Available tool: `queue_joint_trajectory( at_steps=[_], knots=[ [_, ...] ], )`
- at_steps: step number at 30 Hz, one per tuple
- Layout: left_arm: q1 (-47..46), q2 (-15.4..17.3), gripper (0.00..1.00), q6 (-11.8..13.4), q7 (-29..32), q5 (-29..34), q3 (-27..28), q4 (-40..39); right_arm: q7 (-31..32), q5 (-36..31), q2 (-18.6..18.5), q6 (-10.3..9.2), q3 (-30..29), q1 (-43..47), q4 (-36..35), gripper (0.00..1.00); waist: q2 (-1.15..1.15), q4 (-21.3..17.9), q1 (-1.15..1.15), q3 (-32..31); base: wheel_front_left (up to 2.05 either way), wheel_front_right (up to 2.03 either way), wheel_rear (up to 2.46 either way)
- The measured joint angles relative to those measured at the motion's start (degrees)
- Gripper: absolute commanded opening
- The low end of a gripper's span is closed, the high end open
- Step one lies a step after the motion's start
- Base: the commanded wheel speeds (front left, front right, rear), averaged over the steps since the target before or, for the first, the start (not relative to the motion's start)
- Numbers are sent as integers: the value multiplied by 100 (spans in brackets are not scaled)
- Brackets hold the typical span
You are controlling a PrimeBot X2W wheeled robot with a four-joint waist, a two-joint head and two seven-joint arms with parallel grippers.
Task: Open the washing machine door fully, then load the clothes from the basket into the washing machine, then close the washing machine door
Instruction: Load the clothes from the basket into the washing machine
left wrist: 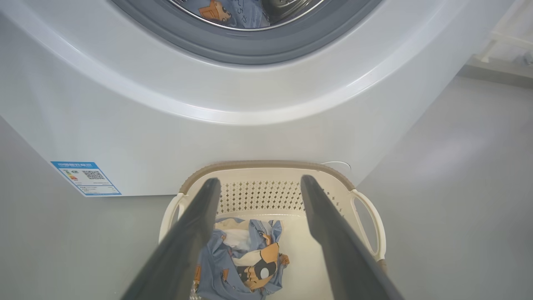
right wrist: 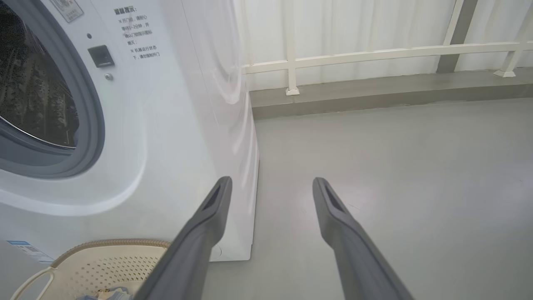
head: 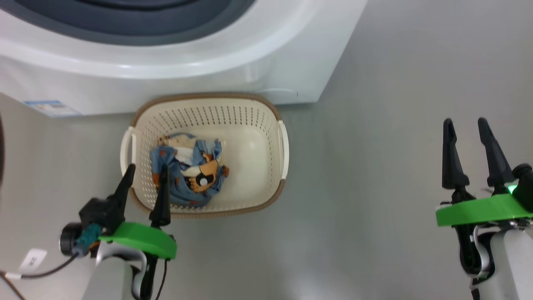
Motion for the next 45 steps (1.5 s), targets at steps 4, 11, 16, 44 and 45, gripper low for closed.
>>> queue_joint_trajectory(
  at_steps=[4, 11, 16, 44, 45],
  knots=[
    [-483, 47, 100, 0, 1, -23, -181, 449, 0, -1, 21, 0, 30, -274, -35, 100, 0, -22, 0, 378, 0, 0, 0],
    [-1276, 226, 100, 0, 0, -27, -508, 1223, -1, -8, 94, 0, 132, -717, -78, 100, 0, -83, 0, 1006, 0, 0, 0],
    [-1607, 312, 100, -1, 1, -29, -713, 1645, -1, -8, 123, 0, 198, -881, -89, 100, 0, -141, 0, 1311, 0, 0, 0],
    [-3851, 944, 100, 94, 548, -177, -1845, 4239, -1, 235, 196, 0, 613, -1200, -229, 100, 0, -866, 0, 2377, 0, 0, 0],
    [-3885, 948, 100, 116, 592, -167, -1863, 4248, -1, 259, 200, 0, 654, -1235, -242, 100, 0, -887, 0, 2398, 0, 0, 0]
  ],
)
